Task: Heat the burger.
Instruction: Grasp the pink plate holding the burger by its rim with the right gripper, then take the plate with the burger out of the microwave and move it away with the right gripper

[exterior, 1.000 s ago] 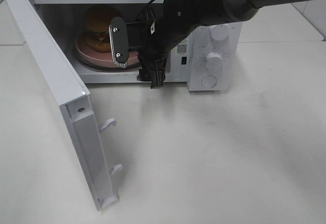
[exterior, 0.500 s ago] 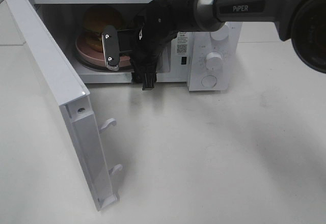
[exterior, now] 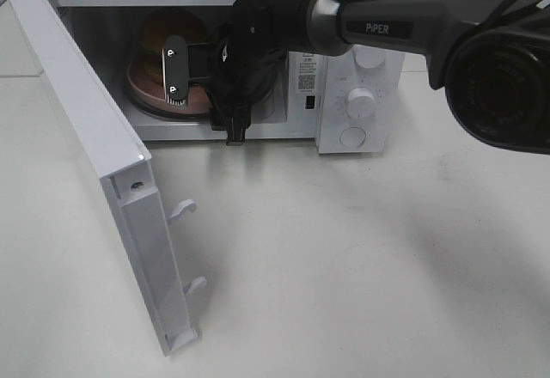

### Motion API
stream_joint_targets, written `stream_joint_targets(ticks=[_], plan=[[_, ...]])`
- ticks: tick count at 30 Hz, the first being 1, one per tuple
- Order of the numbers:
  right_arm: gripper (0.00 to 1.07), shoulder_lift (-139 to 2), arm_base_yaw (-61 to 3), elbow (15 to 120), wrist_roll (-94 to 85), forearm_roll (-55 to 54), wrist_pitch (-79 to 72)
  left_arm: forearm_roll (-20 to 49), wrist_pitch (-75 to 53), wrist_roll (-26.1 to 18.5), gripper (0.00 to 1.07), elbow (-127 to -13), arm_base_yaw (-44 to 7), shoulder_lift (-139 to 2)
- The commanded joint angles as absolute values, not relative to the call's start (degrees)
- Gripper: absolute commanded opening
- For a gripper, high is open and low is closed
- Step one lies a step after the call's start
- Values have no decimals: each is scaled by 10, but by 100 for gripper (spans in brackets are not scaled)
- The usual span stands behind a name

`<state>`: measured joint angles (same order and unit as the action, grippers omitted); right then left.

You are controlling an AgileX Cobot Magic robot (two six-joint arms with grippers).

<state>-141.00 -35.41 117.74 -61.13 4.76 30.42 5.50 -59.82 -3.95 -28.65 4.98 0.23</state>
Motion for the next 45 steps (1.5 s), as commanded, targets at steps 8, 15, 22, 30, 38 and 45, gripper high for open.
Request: stream_joint_targets(ticks=[8, 15, 22, 30, 38, 45], plan=[[0, -1418, -355, 1187, -614, 52, 284, 57, -594, -37, 101, -285, 46, 15], [0, -1411, -361, 1187, -642, 39, 304, 57, -594, -37, 101, -285, 46, 15], [0, -1399, -368, 1175, -692, 16, 319, 57, -594, -37, 101, -285, 46, 15], [0, -1360, -375, 1116, -774, 7, 308, 57, -594, -37, 101, -285, 46, 15], [0, -1293, -375, 1015, -814, 7, 235, 57, -594, -37, 101, -285, 46, 15], [0, -1250, -375, 940, -825, 7, 182, 57, -594, -37, 101, -285, 46, 15]])
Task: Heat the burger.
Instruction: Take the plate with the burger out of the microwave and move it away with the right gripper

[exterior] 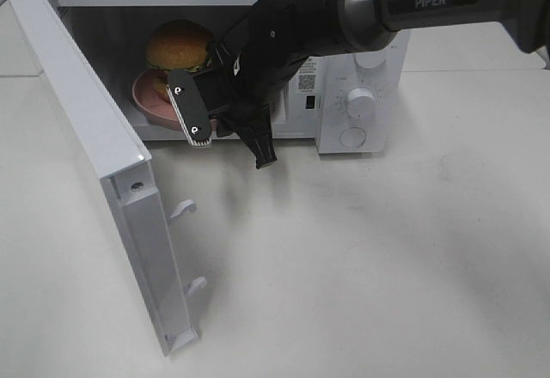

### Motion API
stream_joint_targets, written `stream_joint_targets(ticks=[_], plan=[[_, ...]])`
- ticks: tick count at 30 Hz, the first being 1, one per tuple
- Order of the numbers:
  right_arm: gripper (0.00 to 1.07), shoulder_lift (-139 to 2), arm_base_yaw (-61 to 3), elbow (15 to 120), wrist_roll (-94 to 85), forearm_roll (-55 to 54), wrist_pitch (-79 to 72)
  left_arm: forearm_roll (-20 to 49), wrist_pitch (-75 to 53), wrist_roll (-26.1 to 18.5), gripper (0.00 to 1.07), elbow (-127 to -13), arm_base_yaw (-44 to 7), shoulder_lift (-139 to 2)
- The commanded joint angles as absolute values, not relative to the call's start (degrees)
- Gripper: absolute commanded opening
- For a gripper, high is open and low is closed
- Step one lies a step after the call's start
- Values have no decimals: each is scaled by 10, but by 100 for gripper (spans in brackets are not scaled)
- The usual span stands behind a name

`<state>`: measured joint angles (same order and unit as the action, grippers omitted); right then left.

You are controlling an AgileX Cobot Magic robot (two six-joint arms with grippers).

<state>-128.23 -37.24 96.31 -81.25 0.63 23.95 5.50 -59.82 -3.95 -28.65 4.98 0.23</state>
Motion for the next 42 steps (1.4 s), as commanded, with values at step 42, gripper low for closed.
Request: stream_joint_targets(ticks=[42], plan=[[0, -964, -375, 587, -944, -23, 106, 57, -594, -37, 101, -285, 46, 15]])
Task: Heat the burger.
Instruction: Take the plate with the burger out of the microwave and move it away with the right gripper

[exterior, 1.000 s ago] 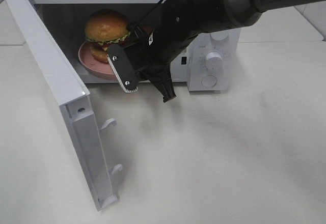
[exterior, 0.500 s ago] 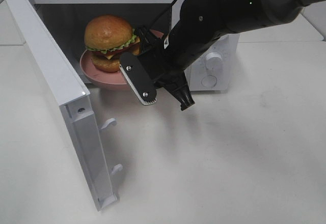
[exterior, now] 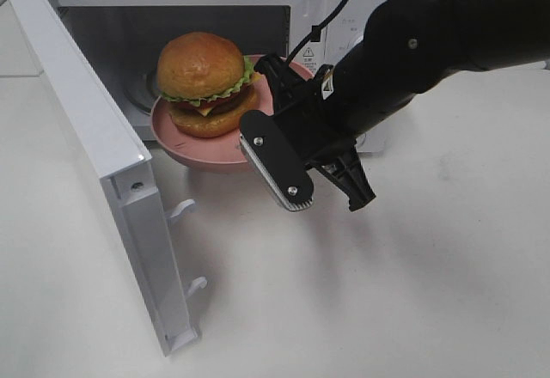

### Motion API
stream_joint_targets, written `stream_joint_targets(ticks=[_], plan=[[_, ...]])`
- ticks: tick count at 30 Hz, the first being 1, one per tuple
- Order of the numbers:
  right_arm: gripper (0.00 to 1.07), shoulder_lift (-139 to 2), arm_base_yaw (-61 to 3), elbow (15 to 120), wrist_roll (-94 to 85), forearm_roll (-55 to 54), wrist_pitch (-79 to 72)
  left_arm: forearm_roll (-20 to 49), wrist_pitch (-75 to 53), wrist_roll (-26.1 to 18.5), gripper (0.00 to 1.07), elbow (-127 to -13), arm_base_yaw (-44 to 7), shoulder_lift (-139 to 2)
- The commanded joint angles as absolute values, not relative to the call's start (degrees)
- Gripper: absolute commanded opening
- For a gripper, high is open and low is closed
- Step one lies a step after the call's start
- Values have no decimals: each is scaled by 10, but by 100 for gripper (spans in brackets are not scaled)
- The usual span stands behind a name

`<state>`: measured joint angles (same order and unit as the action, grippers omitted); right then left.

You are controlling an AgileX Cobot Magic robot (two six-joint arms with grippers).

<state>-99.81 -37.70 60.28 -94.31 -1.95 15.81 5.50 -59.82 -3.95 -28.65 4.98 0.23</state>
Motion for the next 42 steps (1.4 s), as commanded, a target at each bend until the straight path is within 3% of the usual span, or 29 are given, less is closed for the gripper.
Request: stream_joint_targets(ticks=[1, 42], plan=[[0, -956, -375, 578, -944, -23, 104, 57, -594, -37, 101, -285, 46, 15], [1, -571, -375, 289, -873, -31, 194, 57, -594, -37, 101, -285, 46, 15]])
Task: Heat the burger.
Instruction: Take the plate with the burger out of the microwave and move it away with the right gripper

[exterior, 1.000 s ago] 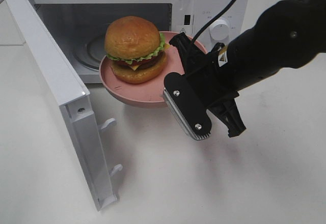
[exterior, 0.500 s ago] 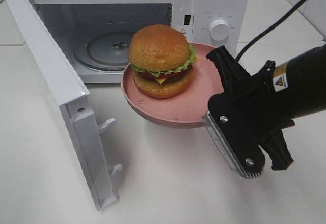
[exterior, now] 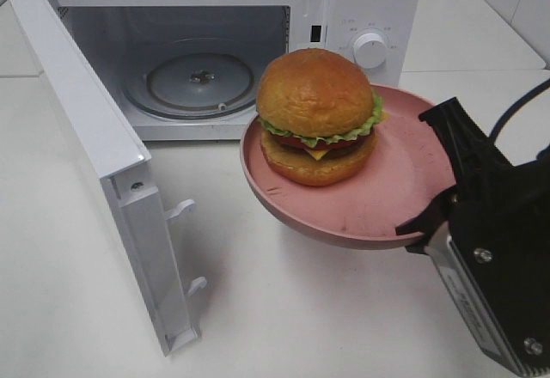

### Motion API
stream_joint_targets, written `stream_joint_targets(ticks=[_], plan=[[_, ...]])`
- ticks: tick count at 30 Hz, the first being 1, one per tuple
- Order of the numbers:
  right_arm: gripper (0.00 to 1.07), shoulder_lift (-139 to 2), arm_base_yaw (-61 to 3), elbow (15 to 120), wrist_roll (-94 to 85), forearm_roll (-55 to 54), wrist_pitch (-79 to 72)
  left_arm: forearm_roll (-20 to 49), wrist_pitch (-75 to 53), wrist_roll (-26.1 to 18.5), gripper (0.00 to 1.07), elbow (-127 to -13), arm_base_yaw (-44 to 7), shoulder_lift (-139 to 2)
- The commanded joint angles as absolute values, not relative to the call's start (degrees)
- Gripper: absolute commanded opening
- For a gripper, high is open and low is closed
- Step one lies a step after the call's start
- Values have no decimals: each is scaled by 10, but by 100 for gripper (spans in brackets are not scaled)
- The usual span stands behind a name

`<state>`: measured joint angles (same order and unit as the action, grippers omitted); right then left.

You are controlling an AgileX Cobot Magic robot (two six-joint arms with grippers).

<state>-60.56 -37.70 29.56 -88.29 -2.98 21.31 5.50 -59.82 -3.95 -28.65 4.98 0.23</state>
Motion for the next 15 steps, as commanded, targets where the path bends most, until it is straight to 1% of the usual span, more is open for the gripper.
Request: stream_joint_targets(ticks=[1, 7, 9, 15], plan=[[1, -548, -375, 278, -873, -31, 209, 57, -594, -37, 101, -285, 46, 15], [2, -508, -375, 262, -868, -27, 239, 57, -594, -37, 101, -285, 46, 15], [2, -466, -375, 249, -844, -14, 269, 57, -594, -37, 101, -285, 46, 15], [2, -421, -375, 238, -803, 13, 306, 57, -594, -37, 101, -285, 46, 15]])
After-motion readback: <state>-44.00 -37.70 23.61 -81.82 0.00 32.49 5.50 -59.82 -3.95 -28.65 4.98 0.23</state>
